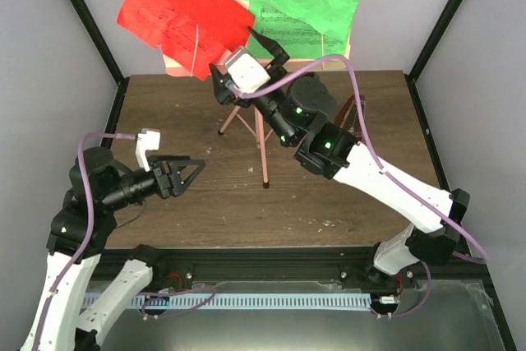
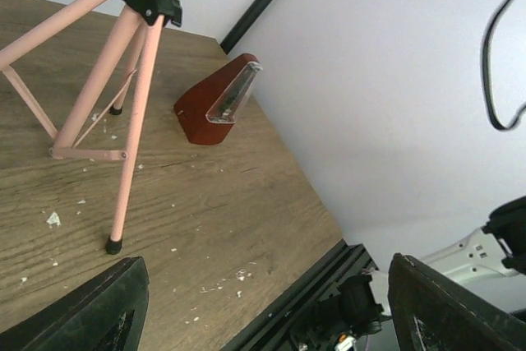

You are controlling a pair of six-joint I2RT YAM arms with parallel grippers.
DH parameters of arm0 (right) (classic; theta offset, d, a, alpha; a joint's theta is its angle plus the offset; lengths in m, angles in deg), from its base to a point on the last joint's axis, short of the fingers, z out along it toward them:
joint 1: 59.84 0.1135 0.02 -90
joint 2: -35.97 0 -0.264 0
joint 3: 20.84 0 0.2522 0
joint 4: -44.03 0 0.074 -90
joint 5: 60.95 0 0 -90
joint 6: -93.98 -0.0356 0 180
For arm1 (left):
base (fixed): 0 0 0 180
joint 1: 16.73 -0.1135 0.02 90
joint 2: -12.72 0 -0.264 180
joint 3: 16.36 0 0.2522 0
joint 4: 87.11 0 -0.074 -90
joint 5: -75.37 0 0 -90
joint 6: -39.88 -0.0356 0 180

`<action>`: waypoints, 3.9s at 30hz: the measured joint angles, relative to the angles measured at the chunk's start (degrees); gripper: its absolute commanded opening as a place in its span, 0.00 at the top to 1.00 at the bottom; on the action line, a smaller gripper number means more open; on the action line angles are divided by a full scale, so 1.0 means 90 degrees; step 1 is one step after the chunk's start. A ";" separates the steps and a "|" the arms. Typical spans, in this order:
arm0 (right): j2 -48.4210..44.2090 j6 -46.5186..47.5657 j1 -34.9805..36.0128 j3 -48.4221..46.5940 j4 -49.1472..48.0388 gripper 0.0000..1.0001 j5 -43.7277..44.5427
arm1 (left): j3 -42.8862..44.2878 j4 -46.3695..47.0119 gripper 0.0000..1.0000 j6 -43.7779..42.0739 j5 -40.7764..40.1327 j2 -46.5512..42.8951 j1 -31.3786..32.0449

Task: Pack up the instrument practice props

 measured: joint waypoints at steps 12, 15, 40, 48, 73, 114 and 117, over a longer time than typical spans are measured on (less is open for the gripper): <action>0.0663 0.0406 -0.0296 -0.1474 0.0301 0.17 0.0177 | 0.1280 -0.0423 0.23 -0.0170 -0.0078 0.0508 0.0000; 0.0809 0.0459 -0.0352 -0.1744 0.0410 0.36 0.0131 | 0.2259 -0.0488 0.29 -0.0301 -0.0182 0.1202 0.0000; 0.0884 0.0449 -0.0437 -0.1834 0.0685 0.99 0.0126 | 0.6496 0.0498 0.58 0.0192 -0.1651 0.5170 -0.0041; 0.0962 0.0449 -0.0437 -0.2089 0.0797 0.99 0.0126 | 0.6314 0.0833 0.65 0.0267 -0.2018 0.5112 -0.0041; 0.1078 0.0447 -0.0437 -0.2140 0.1003 0.99 0.0124 | 0.6203 0.1229 0.84 0.0529 -0.1729 0.5316 -0.0041; 0.1158 0.0427 -0.0437 -0.2142 0.0979 0.99 0.0415 | 0.5192 0.1948 1.00 -0.0476 -0.0920 0.4988 -0.0066; 0.1197 0.0418 -0.0437 -0.2149 0.0957 0.99 0.0571 | 0.5061 0.2050 1.00 -0.0729 -0.0828 0.4894 -0.0066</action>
